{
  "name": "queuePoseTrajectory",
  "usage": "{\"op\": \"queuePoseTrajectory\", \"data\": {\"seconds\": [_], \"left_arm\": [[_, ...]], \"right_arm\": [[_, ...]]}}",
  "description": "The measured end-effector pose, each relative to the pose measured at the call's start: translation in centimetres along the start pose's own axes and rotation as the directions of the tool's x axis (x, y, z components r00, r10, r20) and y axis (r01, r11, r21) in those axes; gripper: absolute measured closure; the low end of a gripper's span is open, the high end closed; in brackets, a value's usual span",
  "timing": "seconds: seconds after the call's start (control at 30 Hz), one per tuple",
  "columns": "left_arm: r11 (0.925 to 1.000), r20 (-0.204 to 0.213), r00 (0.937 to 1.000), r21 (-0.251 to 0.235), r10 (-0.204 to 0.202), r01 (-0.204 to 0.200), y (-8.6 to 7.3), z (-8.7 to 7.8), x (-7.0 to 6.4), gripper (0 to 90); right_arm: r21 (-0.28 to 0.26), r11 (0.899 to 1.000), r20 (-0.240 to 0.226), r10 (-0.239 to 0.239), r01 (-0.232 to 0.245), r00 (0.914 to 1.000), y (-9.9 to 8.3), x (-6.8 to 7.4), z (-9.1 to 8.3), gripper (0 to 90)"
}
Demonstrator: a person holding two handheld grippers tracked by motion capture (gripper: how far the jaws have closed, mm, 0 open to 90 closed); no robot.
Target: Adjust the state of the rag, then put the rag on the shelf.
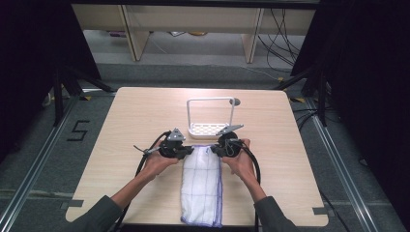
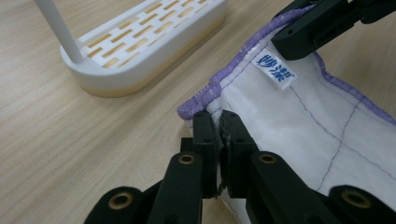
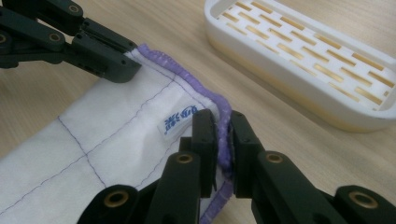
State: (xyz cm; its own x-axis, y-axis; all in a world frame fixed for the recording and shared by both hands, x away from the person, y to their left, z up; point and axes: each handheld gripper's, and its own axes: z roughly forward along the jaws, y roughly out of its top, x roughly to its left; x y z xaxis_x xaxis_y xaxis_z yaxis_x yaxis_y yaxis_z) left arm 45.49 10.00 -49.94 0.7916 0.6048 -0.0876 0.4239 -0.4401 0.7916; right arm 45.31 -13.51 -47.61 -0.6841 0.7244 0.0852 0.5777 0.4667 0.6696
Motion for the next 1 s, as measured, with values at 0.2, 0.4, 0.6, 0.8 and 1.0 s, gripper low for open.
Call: {"op": "queuePoseTrajectory", "data": {"seconds": [0.2, 0.4, 0.6, 0.8, 1.0], "left_arm": [[0.9984, -0.011, 0.9984, -0.008, 0.056, -0.056, 0.7, -1.0, -0.4, 85.5], [0.9994, 0.009, 0.9994, -0.010, 0.032, -0.032, 0.6, -0.9, -0.5, 85.5], [0.9992, 0.012, 0.9999, -0.038, 0.011, -0.011, 0.8, -1.2, -0.7, 85.6], [0.9986, 0.016, 0.9999, -0.052, 0.006, -0.005, 1.1, -1.7, -0.8, 85.7], [0.9979, 0.033, 0.9995, -0.065, -0.005, 0.007, 1.4, -2.3, -0.9, 85.9]], "right_arm": [[-0.020, 1.000, -0.018, 0.003, -0.003, 0.9998, 0.0, 0.0, -0.7, 83.8], [-0.056, 0.998, -0.014, -0.007, 0.007, 0.9999, -0.1, 0.0, -1.2, 83.7], [-0.036, 0.999, -0.014, -0.013, 0.012, 0.9998, 0.0, 0.4, -1.3, 83.7], [-0.052, 0.999, -0.009, -0.002, 0.001, 1.0000, 0.2, 0.5, -1.8, 83.8], [-0.078, 0.997, -0.017, -0.002, 0.001, 0.9998, 0.3, 1.1, -2.9, 83.8]]}}
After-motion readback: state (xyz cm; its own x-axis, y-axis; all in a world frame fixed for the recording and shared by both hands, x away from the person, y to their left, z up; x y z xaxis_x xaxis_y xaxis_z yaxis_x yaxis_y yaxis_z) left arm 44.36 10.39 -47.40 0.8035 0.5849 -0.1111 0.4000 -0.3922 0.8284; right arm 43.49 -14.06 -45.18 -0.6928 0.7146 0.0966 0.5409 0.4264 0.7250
